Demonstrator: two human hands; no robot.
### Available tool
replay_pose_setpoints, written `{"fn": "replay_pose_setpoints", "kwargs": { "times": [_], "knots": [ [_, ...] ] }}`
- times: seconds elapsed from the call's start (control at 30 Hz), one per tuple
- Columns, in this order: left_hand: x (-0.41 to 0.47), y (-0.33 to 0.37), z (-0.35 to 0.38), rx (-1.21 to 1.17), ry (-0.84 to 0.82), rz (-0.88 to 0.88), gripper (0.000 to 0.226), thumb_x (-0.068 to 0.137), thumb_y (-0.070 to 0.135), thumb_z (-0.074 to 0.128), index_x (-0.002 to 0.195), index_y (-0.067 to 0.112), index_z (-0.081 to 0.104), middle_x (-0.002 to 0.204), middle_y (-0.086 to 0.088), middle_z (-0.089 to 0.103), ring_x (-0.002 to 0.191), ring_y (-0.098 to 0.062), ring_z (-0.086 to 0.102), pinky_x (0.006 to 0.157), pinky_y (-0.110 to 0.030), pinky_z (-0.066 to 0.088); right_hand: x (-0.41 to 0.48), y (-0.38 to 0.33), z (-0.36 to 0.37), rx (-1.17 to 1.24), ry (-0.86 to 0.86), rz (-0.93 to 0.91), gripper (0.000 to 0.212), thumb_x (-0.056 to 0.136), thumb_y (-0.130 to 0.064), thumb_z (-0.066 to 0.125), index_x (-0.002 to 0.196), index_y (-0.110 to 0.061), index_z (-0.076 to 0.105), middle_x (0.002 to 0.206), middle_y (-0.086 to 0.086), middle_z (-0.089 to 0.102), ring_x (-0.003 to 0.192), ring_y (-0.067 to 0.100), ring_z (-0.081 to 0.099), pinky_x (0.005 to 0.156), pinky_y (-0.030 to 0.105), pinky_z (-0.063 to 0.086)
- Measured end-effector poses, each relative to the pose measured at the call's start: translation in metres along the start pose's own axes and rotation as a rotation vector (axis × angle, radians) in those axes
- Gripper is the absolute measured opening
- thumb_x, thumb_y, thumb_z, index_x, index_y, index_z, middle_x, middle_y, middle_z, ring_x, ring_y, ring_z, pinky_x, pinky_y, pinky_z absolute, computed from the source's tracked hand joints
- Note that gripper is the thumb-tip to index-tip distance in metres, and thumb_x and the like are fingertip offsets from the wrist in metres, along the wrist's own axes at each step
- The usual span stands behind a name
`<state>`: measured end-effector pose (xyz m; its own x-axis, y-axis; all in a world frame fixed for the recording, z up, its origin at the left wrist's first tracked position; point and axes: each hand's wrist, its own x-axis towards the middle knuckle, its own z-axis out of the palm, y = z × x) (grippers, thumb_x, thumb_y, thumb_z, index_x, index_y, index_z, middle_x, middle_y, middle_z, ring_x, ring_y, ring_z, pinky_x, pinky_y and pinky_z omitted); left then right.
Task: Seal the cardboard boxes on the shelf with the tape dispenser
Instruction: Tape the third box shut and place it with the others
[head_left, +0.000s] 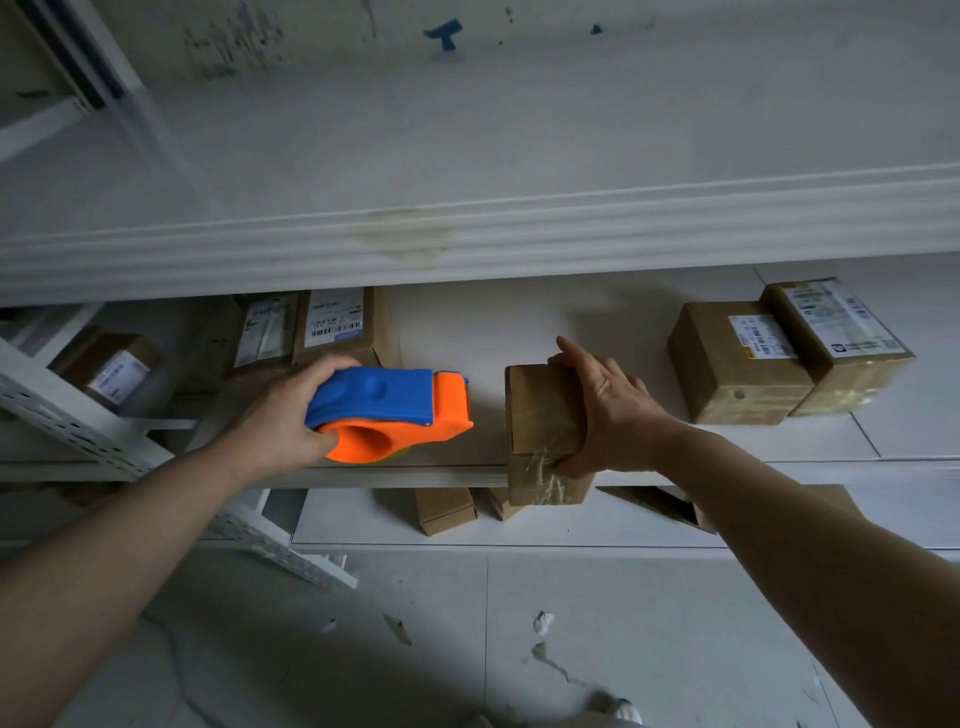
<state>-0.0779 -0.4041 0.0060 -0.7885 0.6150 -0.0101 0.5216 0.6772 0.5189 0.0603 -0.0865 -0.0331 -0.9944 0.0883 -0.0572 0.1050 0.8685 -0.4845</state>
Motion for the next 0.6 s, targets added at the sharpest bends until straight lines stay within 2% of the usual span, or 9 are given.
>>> {"fn": "replay_pose_setpoints", "kwargs": {
  "times": [0.1, 0.17, 0.23, 0.27, 0.37, 0.47, 0.6],
  "knots": [
    [0.002, 0.002, 0.012, 0.008, -0.038, 0.002, 0.07, 0.069, -0.007, 0.066, 0.107, 0.047, 0.043, 0.101, 0.014, 0.055, 0.09, -0.002, 0.056, 0.071, -0.013, 0.04, -0.001, -0.001, 0.001, -0.007, 0.005, -0.013, 0.14, 0.05, -0.044, 0.09, 0.152, -0.025, -0.005, 0.149, -0.005, 0.029, 0.137, 0.016, 0.023, 0.112, 0.039, 0.019],
    [0.004, 0.005, 0.023, 0.026, -0.063, 0.007, 0.068, 0.069, -0.006, 0.065, 0.112, 0.043, 0.045, 0.1, 0.009, 0.057, 0.089, -0.008, 0.058, 0.072, -0.021, 0.044, -0.001, -0.002, 0.005, -0.014, 0.004, -0.028, 0.139, 0.052, -0.043, 0.089, 0.152, -0.024, -0.004, 0.151, -0.003, 0.025, 0.139, 0.016, 0.02, 0.113, 0.039, 0.02],
    [0.007, 0.01, 0.033, 0.033, -0.066, 0.029, 0.064, 0.069, -0.005, 0.065, 0.12, 0.03, 0.048, 0.102, 0.003, 0.058, 0.092, -0.016, 0.059, 0.076, -0.029, 0.047, -0.001, -0.002, 0.004, -0.039, -0.029, -0.046, 0.134, 0.056, -0.044, 0.086, 0.153, -0.022, -0.005, 0.158, 0.0, 0.012, 0.146, 0.017, 0.005, 0.118, 0.039, 0.014],
    [0.009, 0.013, 0.036, 0.023, -0.062, 0.036, 0.063, 0.069, -0.005, 0.065, 0.122, 0.026, 0.048, 0.102, 0.002, 0.058, 0.092, -0.018, 0.059, 0.076, -0.031, 0.047, -0.001, -0.003, 0.003, -0.088, -0.06, -0.061, 0.131, 0.061, -0.046, 0.084, 0.153, -0.022, -0.006, 0.16, 0.0, 0.002, 0.148, 0.017, -0.007, 0.12, 0.041, 0.007],
    [0.011, 0.019, 0.037, 0.016, -0.058, 0.031, 0.062, 0.07, -0.005, 0.064, 0.122, 0.026, 0.048, 0.1, 0.002, 0.058, 0.091, -0.018, 0.059, 0.077, -0.034, 0.05, -0.002, -0.011, 0.004, -0.354, -0.099, -0.137, 0.13, 0.068, -0.063, 0.072, 0.151, -0.019, -0.018, 0.157, 0.001, -0.027, 0.141, 0.021, -0.031, 0.117, 0.051, -0.013],
    [0.01, 0.019, 0.036, 0.028, -0.077, 0.021, 0.064, 0.071, -0.004, 0.066, 0.123, 0.027, 0.047, 0.102, 0.002, 0.058, 0.091, -0.017, 0.059, 0.078, -0.036, 0.051, -0.004, -0.024, 0.013, -0.477, -0.108, -0.224, 0.13, 0.07, -0.075, 0.06, 0.148, -0.015, -0.023, 0.157, 0.004, -0.027, 0.143, 0.022, -0.028, 0.118, 0.049, -0.012],
    [0.011, 0.02, 0.038, 0.038, -0.067, 0.016, 0.063, 0.071, -0.004, 0.066, 0.122, 0.027, 0.047, 0.101, 0.002, 0.058, 0.09, -0.017, 0.058, 0.074, -0.032, 0.049, 0.0, -0.03, 0.009, -0.525, -0.17, -0.205, 0.131, 0.069, -0.077, 0.058, 0.149, -0.012, -0.021, 0.158, 0.006, -0.024, 0.145, 0.023, -0.023, 0.118, 0.049, -0.01]
  ]
}}
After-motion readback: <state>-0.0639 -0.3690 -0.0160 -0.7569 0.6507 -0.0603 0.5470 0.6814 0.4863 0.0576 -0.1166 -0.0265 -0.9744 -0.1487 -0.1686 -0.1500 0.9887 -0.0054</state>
